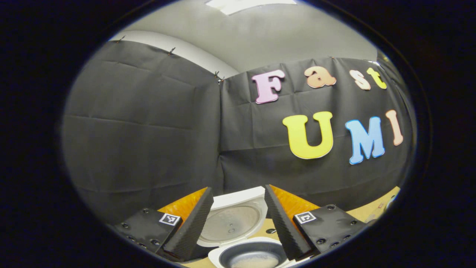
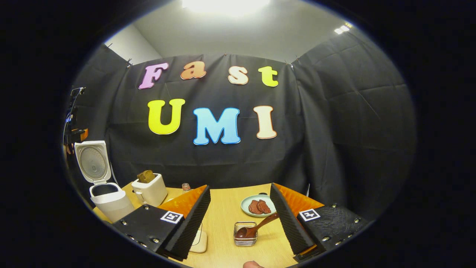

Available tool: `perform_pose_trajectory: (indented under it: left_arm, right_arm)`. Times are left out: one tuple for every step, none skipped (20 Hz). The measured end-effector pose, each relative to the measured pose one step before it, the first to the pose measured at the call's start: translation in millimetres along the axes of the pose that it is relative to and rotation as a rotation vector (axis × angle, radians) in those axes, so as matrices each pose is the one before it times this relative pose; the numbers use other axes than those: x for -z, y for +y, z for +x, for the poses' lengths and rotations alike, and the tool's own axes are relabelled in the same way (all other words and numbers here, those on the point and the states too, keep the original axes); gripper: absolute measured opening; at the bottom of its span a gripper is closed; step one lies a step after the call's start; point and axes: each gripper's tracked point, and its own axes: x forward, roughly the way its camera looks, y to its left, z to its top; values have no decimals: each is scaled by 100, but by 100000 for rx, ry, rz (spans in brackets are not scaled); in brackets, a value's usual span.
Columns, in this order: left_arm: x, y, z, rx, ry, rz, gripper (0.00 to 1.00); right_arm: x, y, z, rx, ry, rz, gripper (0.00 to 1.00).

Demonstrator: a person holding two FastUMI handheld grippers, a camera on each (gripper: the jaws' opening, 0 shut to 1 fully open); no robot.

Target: Close the left gripper, press the button to open the rice cooker; take a wooden spoon from the chopstick holder with the right hand, scoop a spoonful of rice and pour it into the rice cooker, then put the wooden spoon back into the chopstick holder.

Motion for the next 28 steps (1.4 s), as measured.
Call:
perform_pose_trajectory:
  left_arm:
    - [4, 471, 982, -675, -404, -506, 97]
    - [-136, 429, 959, -643, -534, -281, 97]
    - [-108, 443, 1035, -654, -492, -143, 96]
    - [94, 391, 974, -514, 50, -7, 96]
    - [69, 311, 1079, -584, 107, -181, 97]
    - [131, 193, 962, -365, -114, -213, 96]
    - [286, 176, 1090, -319, 685, 407, 96]
    - [477, 212, 1044, -147, 1088, 804, 97]
    - [425, 165, 1077, -321, 1310, 909, 96]
    - [488, -39, 1107, 70, 1235, 40, 96]
    - [662, 30, 1018, -185, 2227, 51, 96]
    - [748, -10, 902, 321, 3100, -566, 96]
    - [790, -126, 784, 314, 2861, -1252, 97]
    - [879, -74, 522, -129, 2202, -1158, 97]
    - [735, 239, 637, -788, 2156, -985, 97]
    - [431, 206, 506, -734, 1086, -1470, 97]
    - [404, 213, 234, -845, 1233, -764, 96]
    - [100, 384, 136, -1623, 401, 1430, 96]
    - [251, -137, -9, -327, 841, 980, 95]
    - [426, -213, -90, -298, 1640, 1157, 94]
    - [-117, 25, -144, -203, -51, -785, 94]
    - [-179, 87, 51, -208, 664, -932, 94]
    - [-48, -52, -182, 52, 731, -267, 94]
    - [78, 20, -246, 148, 510, -346, 95]
    - [109, -57, -195, 13, 619, -264, 95]
    - [5, -140, -457, 113, 529, -223, 95]
    - [118, -320, -471, -2, 809, -432, 95]
    - [530, -558, -625, 134, 388, -587, 95]
  right_arm:
    - [231, -32, -164, 1222, 321, -743, 98]
    - [183, 158, -227, 724, 412, -554, 98]
    - [155, 66, -244, 976, 253, -232, 98]
    - [159, 45, -252, 778, 385, -78, 98]
    - [316, 41, -314, 769, 545, -286, 98]
    - [263, -42, -274, 814, 405, -631, 98]
    - [268, -122, -204, 1139, 486, -948, 98]
    - [155, -157, -200, 1132, 204, -790, 98]
    - [200, -218, -306, 1028, 500, -364, 98]
    - [161, -57, -240, 541, 576, 48, 98]
    - [353, -128, -348, 774, 448, 179, 98]
    - [173, -104, -142, 682, 444, 45, 98]
    - [168, -114, -150, 501, 433, 7, 98]
    - [203, -51, -113, 258, 526, -92, 98]
    - [203, 36, -50, 14, 428, -310, 98]
    - [-3, -42, -86, 88, 47, -544, 98]
    - [-125, 38, 137, -149, -164, -711, 98]
    - [-187, 16, -17, -109, -133, -579, 98]
    - [-243, 1, 66, -306, -586, -154, 98]
    - [-233, 86, 136, -450, -588, 154, 98]
    - [-30, 69, 169, -584, -246, 260, 98]
    - [78, 63, 166, -631, 78, 229, 98]
    - [128, 52, 265, -802, 159, 258, 98]
    - [59, 96, 190, -1026, 229, 94, 98]
    - [60, -98, 106, -869, 164, -181, 98]
    - [17, -226, 349, -536, 206, -225, 98]
    - [110, -257, 182, -629, 215, 167, 98]
    - [95, -309, 256, -508, 385, 445, 98]
